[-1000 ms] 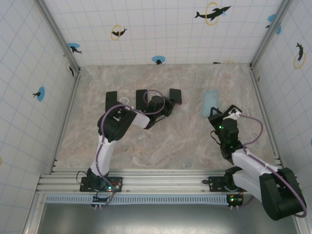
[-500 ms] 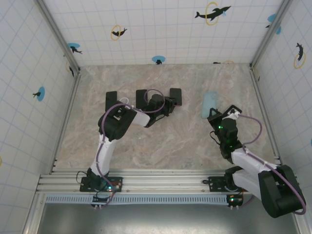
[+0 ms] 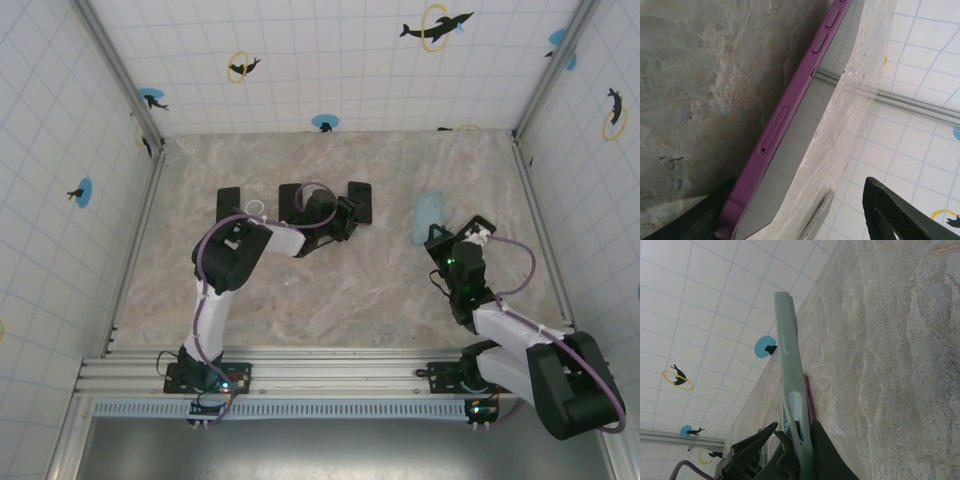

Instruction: Take the phone out of the phone case

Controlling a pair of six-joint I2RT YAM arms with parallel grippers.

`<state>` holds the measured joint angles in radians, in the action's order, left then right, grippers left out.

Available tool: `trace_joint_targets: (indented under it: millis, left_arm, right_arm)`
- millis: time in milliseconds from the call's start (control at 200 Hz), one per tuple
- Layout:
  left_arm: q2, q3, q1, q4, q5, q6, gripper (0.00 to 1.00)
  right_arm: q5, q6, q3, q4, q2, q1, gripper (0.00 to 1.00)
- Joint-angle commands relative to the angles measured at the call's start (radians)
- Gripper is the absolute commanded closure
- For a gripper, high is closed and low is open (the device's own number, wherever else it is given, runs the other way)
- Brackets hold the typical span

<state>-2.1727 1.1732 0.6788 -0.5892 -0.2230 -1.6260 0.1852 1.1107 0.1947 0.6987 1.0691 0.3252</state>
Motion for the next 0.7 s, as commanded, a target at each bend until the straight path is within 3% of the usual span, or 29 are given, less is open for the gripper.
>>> trace_joint_targets:
  millis: [0,330,696]
  left_arm:
    - [0.049,-0.01,-0.008,0.08,-0.013,0.011,0.33]
    - [0.107,-0.054,-0.008,0.118,-0.027,-0.012,0.24]
    - [0.203,-0.069,-0.007,0.163,-0.031,0.049,0.21]
  right_arm:
    - [0.009,0.011,0.002,0.019,0.006,-0.005,0.91]
    - [-0.003,-0.003,0.01,0.079,0.078,-0.004,0.91]
    - [-0.082,-0.078,0.138,0.209,0.351,0.009,0.89]
